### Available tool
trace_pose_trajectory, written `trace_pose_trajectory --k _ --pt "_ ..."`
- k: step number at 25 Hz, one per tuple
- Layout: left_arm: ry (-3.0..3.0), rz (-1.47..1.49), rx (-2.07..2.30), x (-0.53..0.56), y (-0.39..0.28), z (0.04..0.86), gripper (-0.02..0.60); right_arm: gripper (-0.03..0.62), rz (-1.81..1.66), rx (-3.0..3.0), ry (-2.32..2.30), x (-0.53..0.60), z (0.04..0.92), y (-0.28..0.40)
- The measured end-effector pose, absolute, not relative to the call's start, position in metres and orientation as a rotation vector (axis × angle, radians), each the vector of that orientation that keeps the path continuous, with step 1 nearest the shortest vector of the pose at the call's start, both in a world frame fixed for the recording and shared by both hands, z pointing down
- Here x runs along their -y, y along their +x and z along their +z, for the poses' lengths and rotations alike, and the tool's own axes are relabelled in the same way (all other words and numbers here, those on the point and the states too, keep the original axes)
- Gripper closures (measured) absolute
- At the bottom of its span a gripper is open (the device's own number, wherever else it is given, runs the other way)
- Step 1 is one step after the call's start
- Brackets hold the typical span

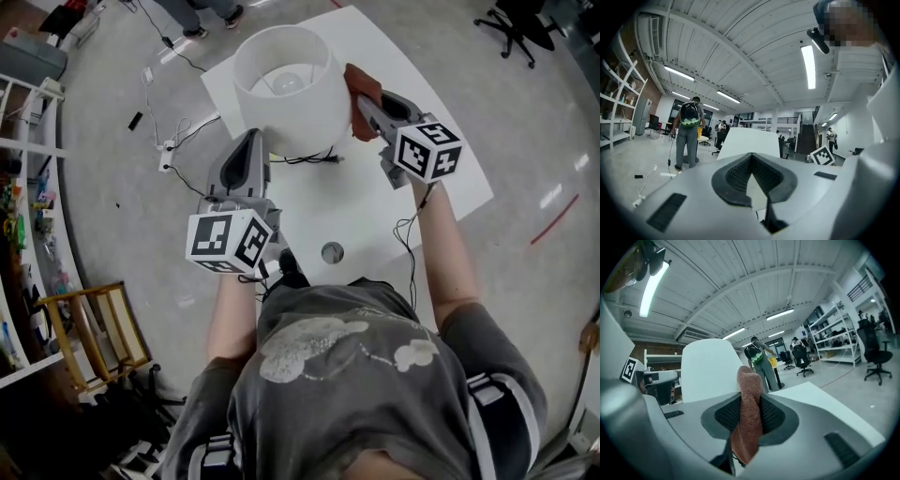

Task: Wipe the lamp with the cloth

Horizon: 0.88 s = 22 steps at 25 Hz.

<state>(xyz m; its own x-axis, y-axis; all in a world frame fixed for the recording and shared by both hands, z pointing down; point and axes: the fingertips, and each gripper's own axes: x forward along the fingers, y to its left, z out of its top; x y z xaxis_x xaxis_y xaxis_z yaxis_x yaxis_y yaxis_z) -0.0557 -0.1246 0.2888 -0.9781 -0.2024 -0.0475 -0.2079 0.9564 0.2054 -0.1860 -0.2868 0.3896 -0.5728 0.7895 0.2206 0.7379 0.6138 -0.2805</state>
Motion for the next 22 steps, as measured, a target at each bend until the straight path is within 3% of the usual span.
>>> trace_pose_trajectory --k 10,22 --pt "-0.559 0.344 -3.083 0.119 -0.073 0.317 0.574 0.503 0.288 2.572 -0.988 0.304 0.43 -0.18" --pt "-0.85 0.397 -2.918 0.089 -0.077 0.28 0.574 0.503 0.263 2.905 -0.932 0.27 0.287 -0.125"
